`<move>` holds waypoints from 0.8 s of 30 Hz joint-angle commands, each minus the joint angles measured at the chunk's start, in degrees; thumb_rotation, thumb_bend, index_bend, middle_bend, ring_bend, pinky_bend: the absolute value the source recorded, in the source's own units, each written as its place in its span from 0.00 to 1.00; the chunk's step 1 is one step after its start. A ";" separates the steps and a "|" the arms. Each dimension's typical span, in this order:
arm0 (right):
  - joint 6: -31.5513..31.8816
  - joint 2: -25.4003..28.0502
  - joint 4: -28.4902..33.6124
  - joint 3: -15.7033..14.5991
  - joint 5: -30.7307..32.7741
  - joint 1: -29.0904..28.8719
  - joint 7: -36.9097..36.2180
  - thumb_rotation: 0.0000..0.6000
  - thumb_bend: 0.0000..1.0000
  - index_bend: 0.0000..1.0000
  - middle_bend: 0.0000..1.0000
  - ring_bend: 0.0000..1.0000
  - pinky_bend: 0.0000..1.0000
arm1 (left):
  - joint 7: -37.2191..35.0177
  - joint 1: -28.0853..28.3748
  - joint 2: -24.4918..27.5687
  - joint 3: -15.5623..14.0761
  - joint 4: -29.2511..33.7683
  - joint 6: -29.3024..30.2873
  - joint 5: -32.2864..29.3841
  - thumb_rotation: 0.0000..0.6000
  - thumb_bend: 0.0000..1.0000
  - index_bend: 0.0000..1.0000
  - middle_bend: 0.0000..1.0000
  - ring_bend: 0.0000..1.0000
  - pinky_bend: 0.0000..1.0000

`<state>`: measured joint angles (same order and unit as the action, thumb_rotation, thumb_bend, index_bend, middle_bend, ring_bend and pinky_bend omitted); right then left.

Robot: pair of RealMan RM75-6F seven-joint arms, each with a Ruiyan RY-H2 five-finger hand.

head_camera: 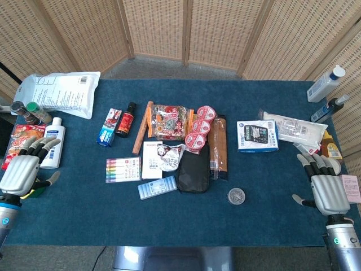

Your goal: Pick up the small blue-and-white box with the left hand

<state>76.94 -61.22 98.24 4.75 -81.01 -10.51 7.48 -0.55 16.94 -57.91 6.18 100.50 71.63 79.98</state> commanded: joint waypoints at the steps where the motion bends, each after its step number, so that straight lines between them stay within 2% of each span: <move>1: -0.23 -0.18 -0.16 0.04 0.20 -0.14 -0.03 1.00 0.00 0.00 0.03 0.00 0.00 | 1.30 2.45 -0.86 1.37 -1.00 -3.00 -2.25 1.00 0.36 0.13 0.15 0.15 0.00; 6: 0.16 0.30 -0.21 -0.05 0.56 0.32 -0.28 1.00 0.00 0.00 0.03 0.00 0.00 | 2.81 6.28 -2.62 3.15 -3.05 -7.55 -5.16 1.00 0.36 0.12 0.15 0.15 0.00; 12: 1.73 1.24 -0.10 -0.27 0.77 1.63 -1.07 1.00 0.00 0.00 0.03 0.00 0.00 | 2.62 11.36 -4.46 5.09 -6.26 -14.39 -8.95 1.00 0.36 0.05 0.10 0.10 0.00; 20: 3.17 2.06 -0.34 -0.37 1.13 3.01 -2.11 1.00 0.00 0.00 0.03 0.00 0.00 | 4.32 17.49 -8.18 6.27 -11.93 -22.66 -14.75 1.00 0.36 0.00 0.03 0.06 0.00; 24: 3.73 2.23 -0.54 -0.22 1.12 3.38 -2.54 1.00 0.00 0.00 0.03 0.00 0.00 | 5.29 20.68 -10.04 6.99 -15.13 -26.21 -17.80 0.89 0.36 0.00 0.01 0.04 0.00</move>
<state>80.65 -59.00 97.73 4.51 -79.89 -7.15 4.97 4.13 36.18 -66.84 12.65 86.85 46.83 63.59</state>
